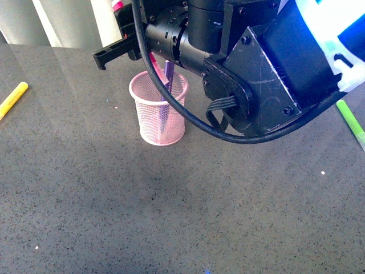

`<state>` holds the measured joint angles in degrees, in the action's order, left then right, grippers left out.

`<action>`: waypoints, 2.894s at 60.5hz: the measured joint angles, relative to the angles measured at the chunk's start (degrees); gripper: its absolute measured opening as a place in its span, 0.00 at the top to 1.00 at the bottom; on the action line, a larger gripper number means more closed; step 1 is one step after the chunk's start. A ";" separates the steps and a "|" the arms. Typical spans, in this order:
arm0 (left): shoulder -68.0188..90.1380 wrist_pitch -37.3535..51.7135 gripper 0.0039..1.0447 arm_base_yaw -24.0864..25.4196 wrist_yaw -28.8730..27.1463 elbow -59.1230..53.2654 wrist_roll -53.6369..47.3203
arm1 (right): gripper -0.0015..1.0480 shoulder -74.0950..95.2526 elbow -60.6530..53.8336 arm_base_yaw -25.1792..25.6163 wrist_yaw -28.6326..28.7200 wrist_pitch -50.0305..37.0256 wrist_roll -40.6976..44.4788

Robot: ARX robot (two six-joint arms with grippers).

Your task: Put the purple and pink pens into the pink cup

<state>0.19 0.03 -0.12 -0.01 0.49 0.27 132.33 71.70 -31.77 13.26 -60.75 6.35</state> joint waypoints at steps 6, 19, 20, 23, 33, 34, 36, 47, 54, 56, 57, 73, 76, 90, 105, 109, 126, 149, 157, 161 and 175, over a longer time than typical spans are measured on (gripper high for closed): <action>0.00 0.00 0.06 0.00 0.00 0.00 0.00 | 0.89 0.59 0.33 -0.26 -0.04 -0.02 -0.37; 0.00 0.00 0.06 0.00 0.00 0.00 0.00 | 0.89 1.36 0.50 -0.70 -0.26 -0.50 -0.85; 0.00 0.00 0.06 0.00 0.00 0.00 0.00 | 0.89 1.38 0.48 -0.70 -0.28 -0.57 -0.87; 0.00 0.00 0.06 0.00 0.00 0.00 0.00 | 0.89 1.38 0.33 -0.70 -0.57 -0.72 -1.05; 0.00 0.00 0.06 0.00 0.00 0.00 0.00 | 0.85 1.38 -0.70 -0.63 -1.20 0.22 -1.25; 0.00 0.00 0.06 0.00 0.00 0.00 0.00 | 0.84 1.38 -0.79 -0.61 -1.18 0.28 -1.25; 0.00 0.00 0.06 0.00 0.00 0.00 0.00 | 0.76 1.38 -1.05 -0.52 -1.14 0.63 -1.49; 0.00 0.00 0.06 0.00 0.00 0.00 0.00 | 0.43 1.33 -1.97 0.26 -2.08 0.57 -2.58; 0.00 0.00 0.06 0.00 0.00 0.00 0.00 | 0.19 -0.44 -3.48 1.36 -2.64 0.52 -2.93; 0.00 0.00 0.06 0.00 0.00 0.00 0.00 | 0.12 -1.49 -4.07 1.75 -3.02 0.52 -2.91; 0.00 0.00 0.06 0.00 0.00 0.00 0.00 | 0.09 -2.12 -4.42 1.97 -3.37 0.52 -2.86; 0.00 0.00 0.06 0.00 0.00 0.00 0.00 | 0.07 -17.77 -15.26 8.57 -18.34 8.87 -3.96; 0.00 0.00 0.06 0.00 0.00 0.00 0.00 | 0.07 -22.32 -18.82 11.02 -21.20 12.44 -5.70; 0.02 0.00 0.06 0.00 0.09 0.00 -0.02 | 0.07 -34.88 -28.26 17.51 -25.33 19.65 -9.64; -0.02 -0.02 0.06 0.00 -0.15 0.00 0.00 | 0.49 -41.16 -43.98 20.17 -23.56 -2.56 -6.38; 0.00 -0.02 0.06 0.00 -0.02 0.00 0.00 | 0.64 -44.09 -48.98 22.16 -22.67 -5.27 -6.34; 0.00 -0.02 0.06 0.00 -0.02 0.00 0.00 | 0.97 -54.97 -59.95 25.33 -19.10 -4.13 -6.14; 0.00 -0.02 0.06 0.00 -0.02 0.00 0.00 | 0.97 -72.65 -67.63 31.32 -13.42 6.19 -6.16; 0.00 -0.02 0.06 0.00 0.00 0.00 0.00 | 0.97 -78.55 -69.02 31.65 -13.31 10.51 -6.16; 0.00 -0.02 0.06 0.00 0.00 0.00 -0.02 | 0.97 -82.16 -69.70 31.63 -13.25 13.42 -6.16; 0.00 -0.02 0.06 0.00 0.00 0.00 -0.02 | 0.97 -93.77 -70.25 31.65 -13.22 23.37 -6.16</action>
<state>0.19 0.01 -0.12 -0.01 0.49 0.25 38.57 1.45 -0.12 0.03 -37.39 0.19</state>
